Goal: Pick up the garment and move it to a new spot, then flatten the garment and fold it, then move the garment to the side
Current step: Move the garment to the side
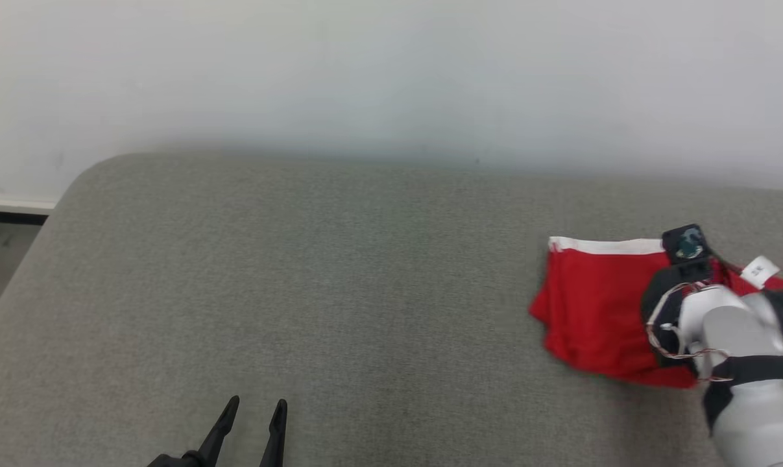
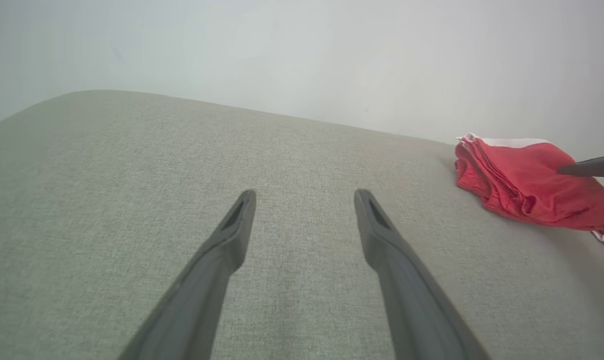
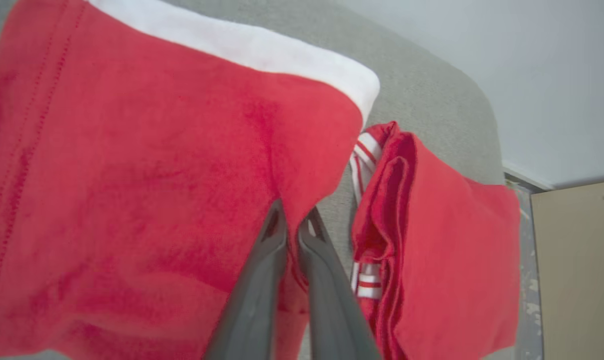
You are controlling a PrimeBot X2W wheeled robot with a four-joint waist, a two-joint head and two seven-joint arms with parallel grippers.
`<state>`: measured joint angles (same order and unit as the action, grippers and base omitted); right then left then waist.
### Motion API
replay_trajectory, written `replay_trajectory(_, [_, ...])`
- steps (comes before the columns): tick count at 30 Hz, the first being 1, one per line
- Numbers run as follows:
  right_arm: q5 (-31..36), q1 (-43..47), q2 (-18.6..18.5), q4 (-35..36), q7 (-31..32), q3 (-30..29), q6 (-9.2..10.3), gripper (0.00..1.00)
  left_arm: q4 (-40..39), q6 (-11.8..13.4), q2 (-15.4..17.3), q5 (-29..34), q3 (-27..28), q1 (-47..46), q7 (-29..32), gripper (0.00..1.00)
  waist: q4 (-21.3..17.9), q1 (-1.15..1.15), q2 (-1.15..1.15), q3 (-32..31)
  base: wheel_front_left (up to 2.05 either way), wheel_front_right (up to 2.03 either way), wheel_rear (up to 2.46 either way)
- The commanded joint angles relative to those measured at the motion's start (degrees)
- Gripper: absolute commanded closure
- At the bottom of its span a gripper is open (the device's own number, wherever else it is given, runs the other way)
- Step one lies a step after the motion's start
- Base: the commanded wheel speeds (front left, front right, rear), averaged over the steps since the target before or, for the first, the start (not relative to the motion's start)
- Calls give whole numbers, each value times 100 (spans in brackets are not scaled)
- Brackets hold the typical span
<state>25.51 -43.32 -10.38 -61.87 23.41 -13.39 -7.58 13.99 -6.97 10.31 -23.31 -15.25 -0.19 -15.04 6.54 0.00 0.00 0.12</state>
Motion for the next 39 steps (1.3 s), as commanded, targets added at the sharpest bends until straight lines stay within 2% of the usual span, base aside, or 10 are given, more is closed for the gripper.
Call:
replay_trajectory(1, [57, 102, -269, 77, 50, 201, 16, 100, -26, 26, 12, -12, -23, 26, -11, 0, -182, 0, 0, 12, 0, 0, 0])
replay_trajectory(9, [-142, -8, -1349, 258, 170, 1390, 15, 100, -71, 0, 92, -44, -89, -148, -5, 0, -171, 0, 0, 326, 0, 0, 0])
replay_trajectory(24, [-1366, 177, -3161, 746, 548, 3388, 16, 100, -111, -24, 183, -108, -234, -416, 24, 0, 141, 0, 0, 839, 0, 0, 0])
replay_trajectory(29, [-1813, 472, -3746, 1021, 691, 3671, 16, 100, -89, -33, 197, -133, -320, -527, 23, 0, 236, 0, 0, 968, 0, 0, 0])
replay_trajectory(33, [-2091, 631, -4097, 1231, 522, 3590, 16, 100, -74, -39, 229, -160, -347, -622, 18, 0, 262, 0, 0, 1035, 0, 0, 0])
replay_trajectory(34, [-2135, 673, -4163, 1269, 429, 3555, 16, 3, -69, -39, 228, -165, -354, -620, 18, 0, 263, 0, 0, 1046, 0, 0, 0])
replay_trajectory(35, [-2182, 687, -4225, 1278, 342, 3475, 16, 0, -56, -40, 229, -166, -361, -621, 16, 0, 260, 0, 0, 1056, 0, 0, 0])
replay_trajectory(39, [-2297, 728, -4292, 1192, 31, 3344, 16, 0, -31, -41, 233, -151, -383, -692, 10, 0, 236, 0, 0, 1060, 0, 0, 0])
